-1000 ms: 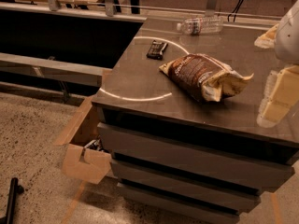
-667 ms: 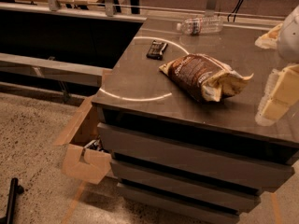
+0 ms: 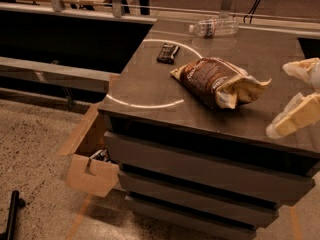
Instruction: Pick brown chip bag
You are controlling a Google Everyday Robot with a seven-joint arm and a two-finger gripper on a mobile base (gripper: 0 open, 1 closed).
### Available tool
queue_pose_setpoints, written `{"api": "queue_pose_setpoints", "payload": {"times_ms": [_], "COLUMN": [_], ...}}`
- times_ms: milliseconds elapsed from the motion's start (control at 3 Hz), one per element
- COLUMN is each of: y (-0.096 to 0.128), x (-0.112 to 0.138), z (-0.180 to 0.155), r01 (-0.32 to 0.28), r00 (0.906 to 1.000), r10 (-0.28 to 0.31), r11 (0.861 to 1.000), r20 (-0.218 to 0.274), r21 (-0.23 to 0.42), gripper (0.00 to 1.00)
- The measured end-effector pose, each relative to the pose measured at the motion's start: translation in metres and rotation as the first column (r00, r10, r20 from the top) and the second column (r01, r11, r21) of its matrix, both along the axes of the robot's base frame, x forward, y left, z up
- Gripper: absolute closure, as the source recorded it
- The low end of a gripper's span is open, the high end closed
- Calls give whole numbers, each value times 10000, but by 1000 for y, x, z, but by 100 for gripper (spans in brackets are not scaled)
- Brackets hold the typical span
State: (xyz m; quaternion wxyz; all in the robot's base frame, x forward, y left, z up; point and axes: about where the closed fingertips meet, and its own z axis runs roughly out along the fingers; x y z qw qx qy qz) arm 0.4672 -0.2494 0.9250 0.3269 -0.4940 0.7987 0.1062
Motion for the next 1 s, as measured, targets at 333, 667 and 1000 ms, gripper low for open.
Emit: {"api": "queue_pose_setpoints", "payload": {"times_ms": [333,667,1000], "y": [5,16,25], "x": [31,57,79], "z": [-11,-13,-19], "r01": [2,-350,-690], "r00": [9955,9865,9795], "r10": [-207,-260,-205], "r11": [9763,9308,9006], "r20": [923,1614,2006], "r21": [2165,3637,4291], "gripper": [0,0,0]}}
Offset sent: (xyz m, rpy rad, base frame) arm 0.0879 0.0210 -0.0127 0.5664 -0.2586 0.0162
